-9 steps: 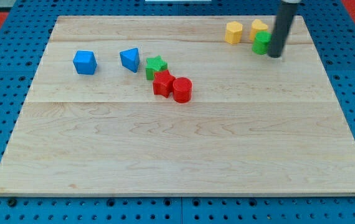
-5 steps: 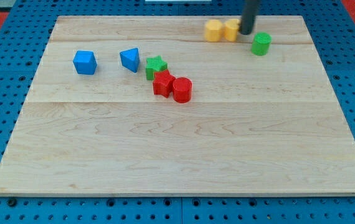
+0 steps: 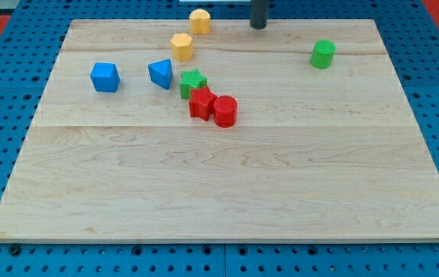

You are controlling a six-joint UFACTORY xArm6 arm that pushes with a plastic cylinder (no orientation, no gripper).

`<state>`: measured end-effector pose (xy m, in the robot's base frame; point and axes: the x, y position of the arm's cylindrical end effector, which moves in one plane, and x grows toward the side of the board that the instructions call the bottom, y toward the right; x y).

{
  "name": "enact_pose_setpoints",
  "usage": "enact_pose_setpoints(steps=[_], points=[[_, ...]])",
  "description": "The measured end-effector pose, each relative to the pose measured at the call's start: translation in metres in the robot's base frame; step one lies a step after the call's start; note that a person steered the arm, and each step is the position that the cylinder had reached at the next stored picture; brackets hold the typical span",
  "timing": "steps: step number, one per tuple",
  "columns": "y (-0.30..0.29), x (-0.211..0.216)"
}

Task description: Separate the heart from hexagon

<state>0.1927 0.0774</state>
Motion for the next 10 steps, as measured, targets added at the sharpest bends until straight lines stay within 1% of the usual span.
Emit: enact_pose_setpoints(steps=[2,3,5,6,7,8,10], points=[[-0.006,-0.001],[-0.052,0.001],[-0.199,-0.001],[-0.238,-0.001],[-0.238,0.020],[-0.253,0.049],[-0.238,0.052]])
